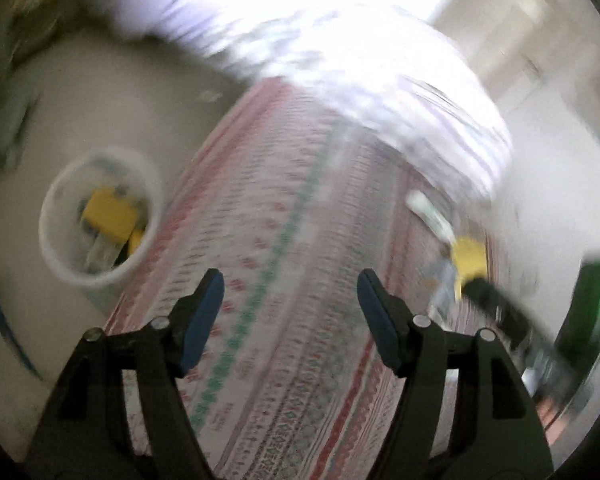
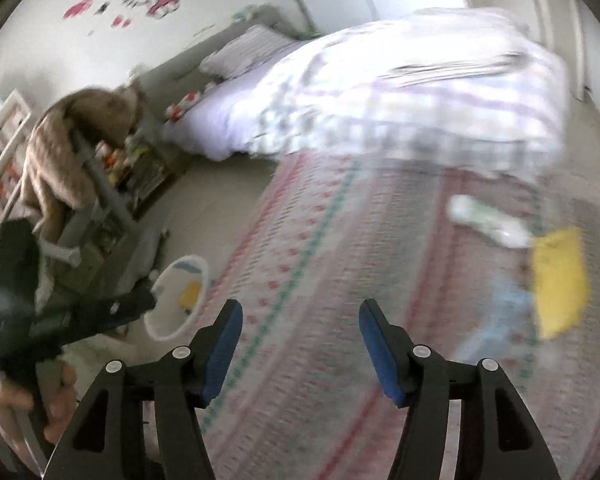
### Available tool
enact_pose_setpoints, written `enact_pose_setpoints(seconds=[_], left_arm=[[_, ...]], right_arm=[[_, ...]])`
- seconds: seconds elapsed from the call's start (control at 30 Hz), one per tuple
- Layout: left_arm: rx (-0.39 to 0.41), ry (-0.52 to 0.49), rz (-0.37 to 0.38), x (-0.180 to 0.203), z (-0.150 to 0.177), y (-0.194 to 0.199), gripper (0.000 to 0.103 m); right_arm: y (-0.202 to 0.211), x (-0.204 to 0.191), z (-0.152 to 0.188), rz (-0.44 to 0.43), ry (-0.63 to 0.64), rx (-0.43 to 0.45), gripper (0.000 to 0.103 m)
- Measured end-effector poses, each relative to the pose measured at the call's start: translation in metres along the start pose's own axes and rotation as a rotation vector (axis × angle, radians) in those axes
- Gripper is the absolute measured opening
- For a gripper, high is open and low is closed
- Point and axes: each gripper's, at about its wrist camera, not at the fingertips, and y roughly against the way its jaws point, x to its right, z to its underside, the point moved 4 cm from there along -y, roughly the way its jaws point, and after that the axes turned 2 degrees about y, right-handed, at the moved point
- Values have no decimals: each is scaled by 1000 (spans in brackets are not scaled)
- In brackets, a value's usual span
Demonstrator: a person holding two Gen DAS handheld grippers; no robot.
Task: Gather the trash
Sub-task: 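Move both open tools back to the carton and bottles on the bed, then grasp the blue milk carton with the left tool while the right tool grasps the white bottle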
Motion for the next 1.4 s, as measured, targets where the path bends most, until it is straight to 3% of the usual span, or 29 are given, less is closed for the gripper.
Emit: enact_pose_setpoints(seconds=[0.1,0.23,0.47,0.57,0.77,1.0,1.03,1.1,1.13,1.4], left_arm=[[12,-145,6,44,15,-5,75],[-67,-196,70,84,29,-32,75],[-152,-328,86,150,54,-83,75],[-168,-396,68,173,65,-103,75],[-202,-441,18,189,75,-140,75],[-224,-407,37,193,74,-160,74],[-221,-408,38,193,74,-160,72],[-226,-410,37,193,74,-163,57],[-235,-412,42,193,74,-164,43],[-237,-401,62,184,70,-156,40]], right_arm=[[28,49,1,62,-55,40,64],[45,106,8,103,-183,54,64],[52,147,26,248,-157,-44,64],[46,161,41,265,-166,-101,64],[37,176,67,265,-180,-191,64],[33,178,83,296,-119,-245,64],[31,177,85,305,-103,-254,64],[26,174,88,317,-77,-272,64],[24,173,89,321,-65,-281,64],[7,158,97,330,34,-329,64]])
